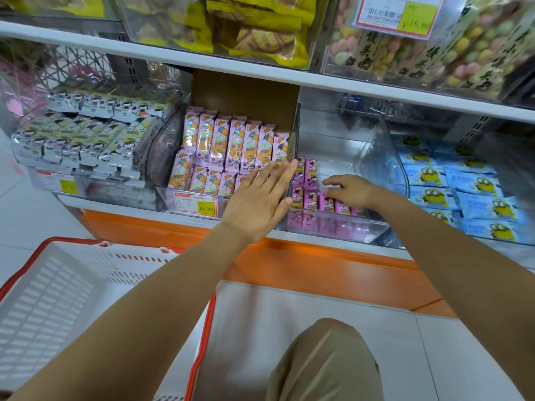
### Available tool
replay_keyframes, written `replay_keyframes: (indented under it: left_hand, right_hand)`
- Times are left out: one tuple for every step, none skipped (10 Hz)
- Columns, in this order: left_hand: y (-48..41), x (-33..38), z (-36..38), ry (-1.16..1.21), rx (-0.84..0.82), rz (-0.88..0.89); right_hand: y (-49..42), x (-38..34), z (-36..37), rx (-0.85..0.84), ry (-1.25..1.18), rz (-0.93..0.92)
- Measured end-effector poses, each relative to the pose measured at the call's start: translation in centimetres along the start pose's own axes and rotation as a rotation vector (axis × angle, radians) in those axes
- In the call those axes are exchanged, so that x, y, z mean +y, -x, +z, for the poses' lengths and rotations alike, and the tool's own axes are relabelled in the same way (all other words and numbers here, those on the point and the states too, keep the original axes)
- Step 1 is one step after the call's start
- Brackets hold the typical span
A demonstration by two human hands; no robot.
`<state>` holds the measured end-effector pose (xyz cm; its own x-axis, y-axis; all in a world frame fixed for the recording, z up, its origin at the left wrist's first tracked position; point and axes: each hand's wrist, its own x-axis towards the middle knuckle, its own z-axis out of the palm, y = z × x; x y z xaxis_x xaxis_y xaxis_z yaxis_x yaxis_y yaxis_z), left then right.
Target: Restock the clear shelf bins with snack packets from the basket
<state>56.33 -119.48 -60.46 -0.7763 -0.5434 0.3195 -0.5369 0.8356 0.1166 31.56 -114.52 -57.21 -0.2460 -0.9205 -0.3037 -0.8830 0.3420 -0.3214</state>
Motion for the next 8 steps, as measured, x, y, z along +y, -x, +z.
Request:
replay_keyframes:
  left_hand:
    - [0.0, 0.0, 0.0, 0.012, 0.004, -0.001]
    - [0.0, -0.1, -0.1, 0.007, -0.003, 0.006]
    - [-0.2, -0.1, -0.1, 0.016, 0.006, 0.018]
    - [-0.3, -0.3, -0.1, 0.032, -0.01, 0.017]
    - [-0.4, -0.4, -0.6, 0.043, -0.068, 0.02]
    - [-0.6, -0.2, -1.8, 0.1, -0.175, -0.005]
    - [-0.6, 0.6, -4.0, 0.107, -0.264, -0.028]
    - [-1.7, 1.9, -7.0, 0.066, -0.343, -0.042]
  right_hand:
    - [0.6, 0.3, 0.1, -0.037, 0.019, 0.055]
    - [0.8, 0.1, 0.4, -0.06, -0.024, 0.082]
    - [0.8, 0.1, 0.4, -0.046, -0.069, 0.103]
    - [0.9, -0.1, 0.4, -0.02, -0.089, 0.102]
    - [1.7, -0.9, 0.1, 0.057, -0.099, 0.109]
    - [2.8, -2.1, -0.6, 0.069, -0.105, 0.104]
    - [4.5, -3.9, -2.1, 0.015, -0.026, 0.122]
    - [6.1, -5.5, -4.1, 0.007, -0.036, 0.117]
